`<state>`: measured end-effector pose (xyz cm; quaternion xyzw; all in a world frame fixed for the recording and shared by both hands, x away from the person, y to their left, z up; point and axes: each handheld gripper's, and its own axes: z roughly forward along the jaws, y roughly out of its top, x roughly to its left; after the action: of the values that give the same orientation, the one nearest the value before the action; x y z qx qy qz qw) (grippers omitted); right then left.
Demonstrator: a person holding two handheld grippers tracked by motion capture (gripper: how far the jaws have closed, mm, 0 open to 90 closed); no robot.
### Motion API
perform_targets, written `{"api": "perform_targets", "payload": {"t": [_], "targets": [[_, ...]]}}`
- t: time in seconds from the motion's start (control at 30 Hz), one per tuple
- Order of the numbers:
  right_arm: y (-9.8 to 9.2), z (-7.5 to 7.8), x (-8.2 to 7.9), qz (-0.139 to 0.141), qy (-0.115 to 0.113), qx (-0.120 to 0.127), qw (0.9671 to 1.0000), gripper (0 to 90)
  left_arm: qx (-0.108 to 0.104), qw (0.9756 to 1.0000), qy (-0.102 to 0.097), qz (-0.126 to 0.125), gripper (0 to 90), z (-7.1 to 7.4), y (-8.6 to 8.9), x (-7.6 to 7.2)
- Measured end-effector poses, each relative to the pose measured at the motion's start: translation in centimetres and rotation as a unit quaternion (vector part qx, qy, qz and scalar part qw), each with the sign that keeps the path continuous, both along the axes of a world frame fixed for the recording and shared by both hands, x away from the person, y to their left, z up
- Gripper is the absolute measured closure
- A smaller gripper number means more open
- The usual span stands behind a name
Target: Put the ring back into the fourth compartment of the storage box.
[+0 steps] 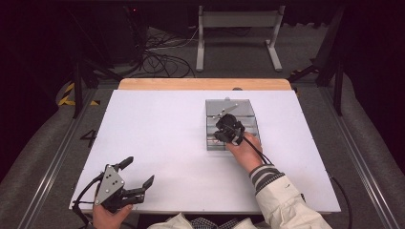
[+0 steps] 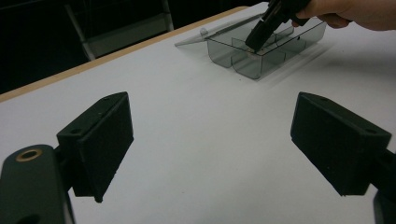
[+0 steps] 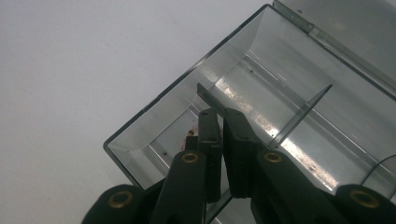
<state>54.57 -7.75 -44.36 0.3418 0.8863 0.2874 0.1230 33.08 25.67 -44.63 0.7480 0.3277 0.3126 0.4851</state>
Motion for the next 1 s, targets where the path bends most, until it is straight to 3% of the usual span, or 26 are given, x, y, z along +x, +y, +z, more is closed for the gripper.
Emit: {"api": "perform_targets", "payload": {"t": [0.43,0.83,1.0], "targets": [[0.3,-0.8,0.4,-0.001,0.023,-0.014,0.9997,86.4,0.0,1.0,-0.002,0.001,13.7,0.0,0.0,0.0],[0.5,-1.4,0.7,-0.001,0.024,-0.027,0.9993,85.9,0.001,1.0,-0.002,0.001,13.7,0.0,0.0,0.0],[0.5,-1.3,0.7,0.0,0.022,-0.024,0.9995,81.0,0.001,1.0,-0.002,0.001,13.7,0.0,0.0,0.0]]}}
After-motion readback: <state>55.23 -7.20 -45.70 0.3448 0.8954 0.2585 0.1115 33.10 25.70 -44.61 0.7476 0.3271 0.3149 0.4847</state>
